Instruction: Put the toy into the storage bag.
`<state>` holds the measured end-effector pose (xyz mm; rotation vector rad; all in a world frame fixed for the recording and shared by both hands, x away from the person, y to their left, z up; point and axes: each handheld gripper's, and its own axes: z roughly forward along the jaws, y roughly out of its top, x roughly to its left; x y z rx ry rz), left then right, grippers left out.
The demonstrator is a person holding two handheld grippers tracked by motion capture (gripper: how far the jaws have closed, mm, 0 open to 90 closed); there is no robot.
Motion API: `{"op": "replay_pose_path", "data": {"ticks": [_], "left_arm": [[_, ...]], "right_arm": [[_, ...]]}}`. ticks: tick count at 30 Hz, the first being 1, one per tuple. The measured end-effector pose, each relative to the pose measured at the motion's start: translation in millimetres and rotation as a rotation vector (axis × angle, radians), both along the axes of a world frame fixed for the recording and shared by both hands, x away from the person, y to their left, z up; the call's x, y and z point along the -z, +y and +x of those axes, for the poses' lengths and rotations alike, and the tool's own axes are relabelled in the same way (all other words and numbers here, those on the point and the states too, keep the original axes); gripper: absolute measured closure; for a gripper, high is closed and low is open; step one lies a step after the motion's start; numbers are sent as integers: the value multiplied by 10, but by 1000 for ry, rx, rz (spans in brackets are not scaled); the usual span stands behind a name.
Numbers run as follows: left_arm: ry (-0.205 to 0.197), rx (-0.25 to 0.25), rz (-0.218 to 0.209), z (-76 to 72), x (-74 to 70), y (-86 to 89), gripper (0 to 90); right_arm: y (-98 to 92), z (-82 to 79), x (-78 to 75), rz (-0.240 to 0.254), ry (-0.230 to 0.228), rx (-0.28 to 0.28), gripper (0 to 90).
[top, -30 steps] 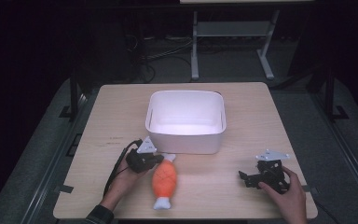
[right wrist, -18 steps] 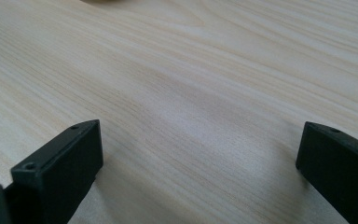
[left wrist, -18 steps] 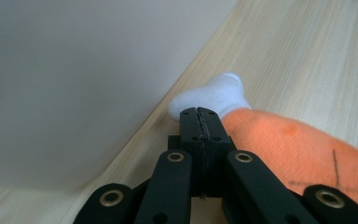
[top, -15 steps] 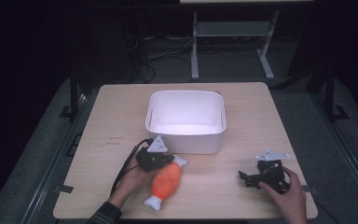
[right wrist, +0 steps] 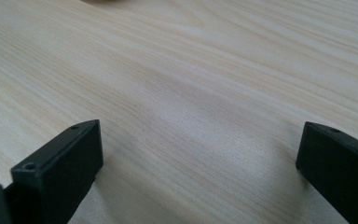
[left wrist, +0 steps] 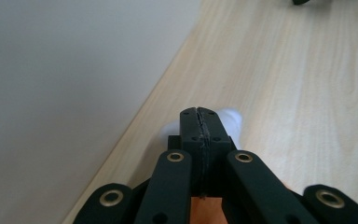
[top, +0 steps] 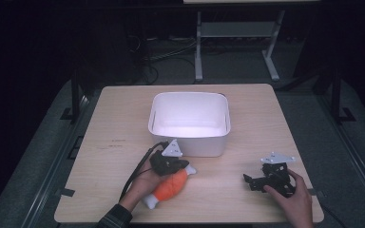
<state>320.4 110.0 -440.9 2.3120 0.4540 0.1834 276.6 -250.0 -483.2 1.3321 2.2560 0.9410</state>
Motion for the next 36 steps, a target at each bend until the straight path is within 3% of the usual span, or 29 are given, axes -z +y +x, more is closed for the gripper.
{"op": "replay_pose_path", "data": {"ticks": [8, 13, 20, 26, 33, 36], "left_arm": [[2, 55, 16, -64, -16, -129, 897], [4, 71, 23, -78, -72, -112, 881], [32, 40, 2, -112, -186, -25, 748], [79, 0, -4, -113, -278, 98, 544], [113, -39, 22, -126, -284, 211, 413], [131, -40, 40, -148, -281, 272, 306]], "right_arm": [[0, 0, 0, 0, 0, 0, 0], [0, 0, 0, 0, 0, 0, 0], [0, 0, 0, 0, 0, 0, 0], [0, 0, 0, 0, 0, 0, 0], [0, 0, 0, 0, 0, 0, 0], [0, 0, 0, 0, 0, 0, 0]]}}
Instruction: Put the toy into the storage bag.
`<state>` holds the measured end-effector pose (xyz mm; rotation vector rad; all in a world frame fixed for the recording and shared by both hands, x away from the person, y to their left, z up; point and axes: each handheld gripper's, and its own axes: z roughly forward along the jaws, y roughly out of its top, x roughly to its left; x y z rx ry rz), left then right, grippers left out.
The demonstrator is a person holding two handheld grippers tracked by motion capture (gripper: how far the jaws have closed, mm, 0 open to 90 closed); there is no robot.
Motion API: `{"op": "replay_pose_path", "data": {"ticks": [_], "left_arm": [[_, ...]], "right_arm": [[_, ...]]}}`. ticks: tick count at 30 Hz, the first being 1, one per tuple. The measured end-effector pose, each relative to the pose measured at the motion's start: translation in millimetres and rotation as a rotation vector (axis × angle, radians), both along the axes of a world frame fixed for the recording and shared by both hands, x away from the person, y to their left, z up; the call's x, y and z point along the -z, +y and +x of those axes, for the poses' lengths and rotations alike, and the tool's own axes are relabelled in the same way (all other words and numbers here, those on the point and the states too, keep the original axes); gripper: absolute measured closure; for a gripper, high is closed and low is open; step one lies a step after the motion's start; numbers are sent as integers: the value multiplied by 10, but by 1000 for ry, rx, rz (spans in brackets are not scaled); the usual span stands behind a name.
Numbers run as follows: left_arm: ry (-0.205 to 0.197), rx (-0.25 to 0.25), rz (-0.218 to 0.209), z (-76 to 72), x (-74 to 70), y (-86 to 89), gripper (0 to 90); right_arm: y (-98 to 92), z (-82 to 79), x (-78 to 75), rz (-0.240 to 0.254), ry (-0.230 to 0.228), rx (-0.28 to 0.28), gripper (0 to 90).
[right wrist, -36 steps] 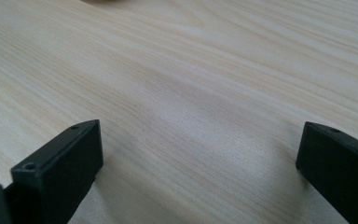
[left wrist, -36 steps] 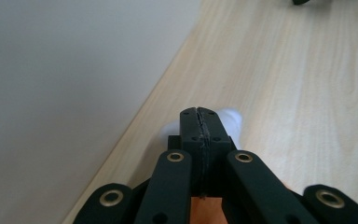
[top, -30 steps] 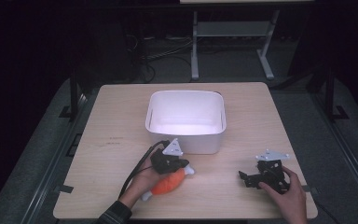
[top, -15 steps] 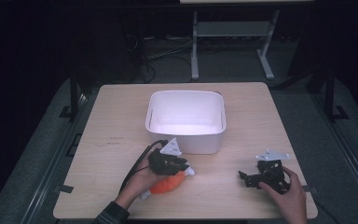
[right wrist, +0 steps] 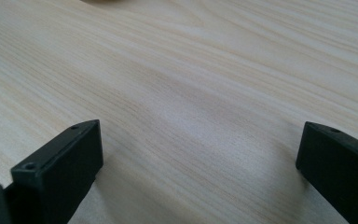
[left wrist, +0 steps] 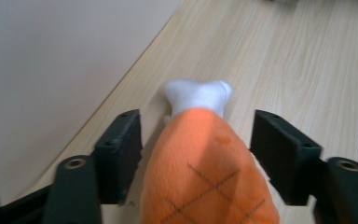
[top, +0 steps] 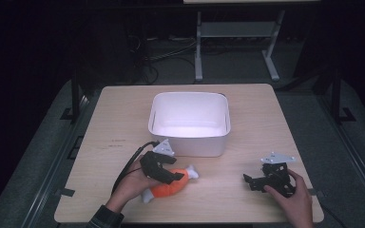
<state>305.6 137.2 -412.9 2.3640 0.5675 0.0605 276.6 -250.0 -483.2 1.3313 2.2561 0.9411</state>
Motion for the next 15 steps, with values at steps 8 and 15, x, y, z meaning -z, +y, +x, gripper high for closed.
{"op": "replay_pose_path", "data": {"ticks": [8, 15], "left_arm": [[18, -25, 20, -94, 15, 61, 128], [5, -14, 42, -176, 43, 100, 127]], "right_arm": [[0, 0, 0, 0, 0, 0, 0], [0, 0, 0, 0, 0, 0, 0]]}}
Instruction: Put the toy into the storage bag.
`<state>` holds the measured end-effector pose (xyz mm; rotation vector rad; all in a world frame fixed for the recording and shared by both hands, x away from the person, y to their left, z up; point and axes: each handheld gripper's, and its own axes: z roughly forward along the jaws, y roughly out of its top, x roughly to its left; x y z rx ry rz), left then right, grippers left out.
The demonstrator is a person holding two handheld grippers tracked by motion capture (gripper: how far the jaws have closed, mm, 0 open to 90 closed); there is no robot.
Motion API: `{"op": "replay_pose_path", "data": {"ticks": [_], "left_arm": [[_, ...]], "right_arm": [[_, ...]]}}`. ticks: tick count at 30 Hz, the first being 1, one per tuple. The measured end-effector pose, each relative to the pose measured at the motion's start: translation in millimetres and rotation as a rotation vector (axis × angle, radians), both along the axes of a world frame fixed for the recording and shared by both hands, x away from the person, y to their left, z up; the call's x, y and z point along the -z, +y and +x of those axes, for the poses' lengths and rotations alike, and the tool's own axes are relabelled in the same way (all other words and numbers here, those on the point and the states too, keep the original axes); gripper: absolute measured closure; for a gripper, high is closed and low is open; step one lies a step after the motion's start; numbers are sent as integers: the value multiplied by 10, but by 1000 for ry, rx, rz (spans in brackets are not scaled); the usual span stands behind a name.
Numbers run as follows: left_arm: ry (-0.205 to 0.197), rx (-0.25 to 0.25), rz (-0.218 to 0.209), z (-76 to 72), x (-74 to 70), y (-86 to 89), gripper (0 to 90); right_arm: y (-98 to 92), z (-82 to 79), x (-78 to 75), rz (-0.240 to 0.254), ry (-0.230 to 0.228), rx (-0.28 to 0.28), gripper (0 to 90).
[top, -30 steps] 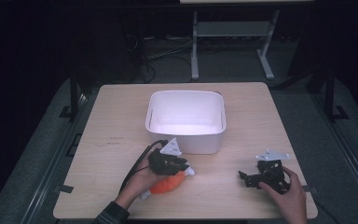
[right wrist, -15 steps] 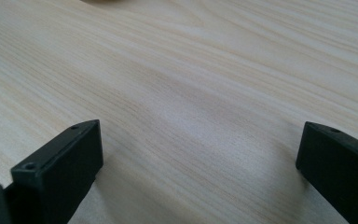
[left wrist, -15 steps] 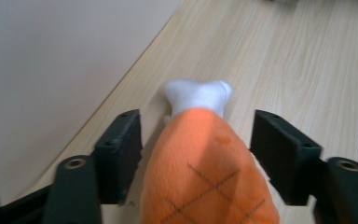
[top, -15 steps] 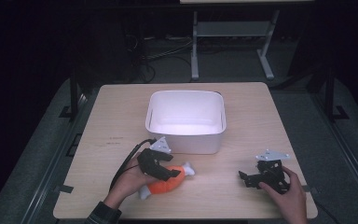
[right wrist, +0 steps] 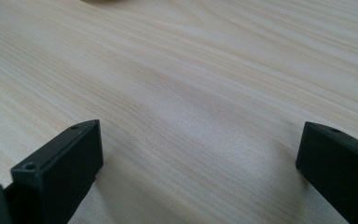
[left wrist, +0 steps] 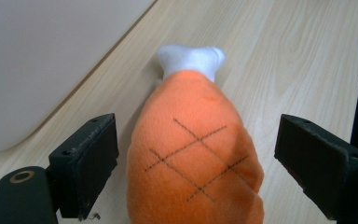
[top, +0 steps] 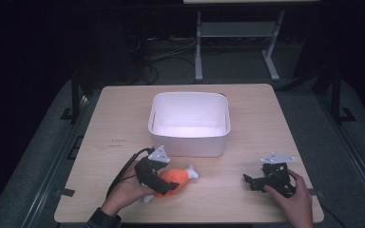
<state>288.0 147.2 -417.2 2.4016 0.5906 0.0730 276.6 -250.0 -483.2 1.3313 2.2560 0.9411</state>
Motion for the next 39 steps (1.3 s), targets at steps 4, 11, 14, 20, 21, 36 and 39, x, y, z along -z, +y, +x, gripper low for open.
{"op": "replay_pose_path", "data": {"ticks": [4, 11, 14, 20, 21, 36, 39], "left_arm": [[-12, 7, 12, -12, 42, 4, 127], [-11, 6, 17, -11, 107, -13, 127], [-6, 15, 28, 8, 134, 0, 127], [21, 31, 39, -2, 211, -33, 126], [25, 36, 37, -6, 222, -40, 126], [25, 59, 88, -44, 297, -99, 128], [25, 62, 101, -41, 304, -98, 129]], "right_arm": [[0, 0, 0, 0, 0, 0, 0], [0, 0, 0, 0, 0, 0, 0], [0, 0, 0, 0, 0, 0, 0], [0, 0, 0, 0, 0, 0, 0], [0, 0, 0, 0, 0, 0, 0], [0, 0, 0, 0, 0, 0, 0], [0, 0, 0, 0, 0, 0, 0]]}}
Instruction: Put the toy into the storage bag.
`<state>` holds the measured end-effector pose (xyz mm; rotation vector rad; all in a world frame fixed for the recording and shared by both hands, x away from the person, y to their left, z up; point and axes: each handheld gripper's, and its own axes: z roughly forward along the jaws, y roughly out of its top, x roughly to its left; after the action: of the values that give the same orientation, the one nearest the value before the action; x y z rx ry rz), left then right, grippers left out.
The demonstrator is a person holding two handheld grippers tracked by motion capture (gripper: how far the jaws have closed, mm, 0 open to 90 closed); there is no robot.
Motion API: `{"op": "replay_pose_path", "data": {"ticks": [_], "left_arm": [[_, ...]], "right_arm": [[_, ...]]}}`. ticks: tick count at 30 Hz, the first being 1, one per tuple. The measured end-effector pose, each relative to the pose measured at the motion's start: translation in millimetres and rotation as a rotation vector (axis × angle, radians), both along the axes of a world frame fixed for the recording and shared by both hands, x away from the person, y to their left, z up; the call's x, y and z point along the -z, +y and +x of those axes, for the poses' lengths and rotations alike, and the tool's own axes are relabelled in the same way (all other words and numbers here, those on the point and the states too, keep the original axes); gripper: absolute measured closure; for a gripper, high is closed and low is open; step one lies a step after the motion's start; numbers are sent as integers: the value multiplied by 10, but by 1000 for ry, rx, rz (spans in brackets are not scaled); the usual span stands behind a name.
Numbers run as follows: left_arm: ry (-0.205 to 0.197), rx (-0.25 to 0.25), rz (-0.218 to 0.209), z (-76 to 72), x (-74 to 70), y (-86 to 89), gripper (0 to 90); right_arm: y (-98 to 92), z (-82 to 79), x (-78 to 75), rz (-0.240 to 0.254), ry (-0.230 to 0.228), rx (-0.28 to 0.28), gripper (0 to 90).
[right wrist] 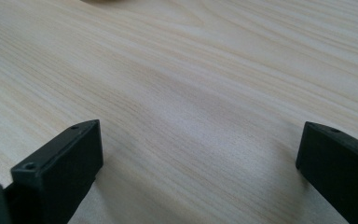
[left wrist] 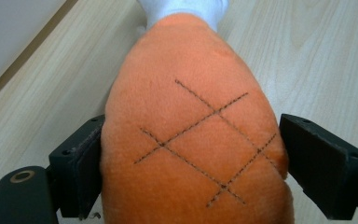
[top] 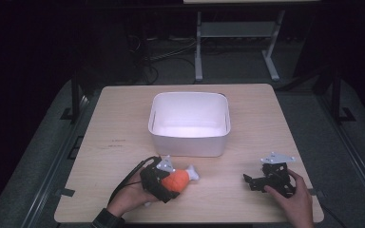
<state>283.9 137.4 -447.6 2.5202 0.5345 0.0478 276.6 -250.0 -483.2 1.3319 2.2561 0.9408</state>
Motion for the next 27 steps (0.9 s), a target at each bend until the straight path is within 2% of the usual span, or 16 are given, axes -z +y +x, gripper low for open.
{"op": "replay_pose_path", "data": {"ticks": [1, 3, 6, 10, 13, 15, 17, 22, 25, 27], "left_arm": [[-1, -10, -1, -6, 12, -6, 129], [-15, -6, 33, -7, 31, -17, 128], [-20, -2, 51, -2, 40, -26, 129], [-4, -14, 19, 12, 25, 2, 152], [-6, -10, 21, 32, -1, 35, 158], [-3, -16, 7, 28, -6, 37, 160], [13, -3, 9, 36, -22, 45, 181], [12, 17, 14, 40, -46, 64, 191], [20, 3, -15, 32, -52, 64, 195], [17, 18, -14, 38, -81, 71, 198]], "right_arm": [[0, 0, 0, 0, 0, 0, 0], [0, 0, 0, 0, 0, 0, 0], [0, 0, 0, 0, 0, 0, 0], [0, 0, 0, 0, 0, 0, 0], [0, 0, 0, 0, 0, 0, 0], [0, 0, 0, 0, 0, 0, 0], [0, 0, 0, 0, 0, 0, 0], [0, 0, 0, 0, 0, 0, 0], [0, 0, 0, 0, 0, 0, 0], [0, 0, 0, 0, 0, 0, 0]]}}
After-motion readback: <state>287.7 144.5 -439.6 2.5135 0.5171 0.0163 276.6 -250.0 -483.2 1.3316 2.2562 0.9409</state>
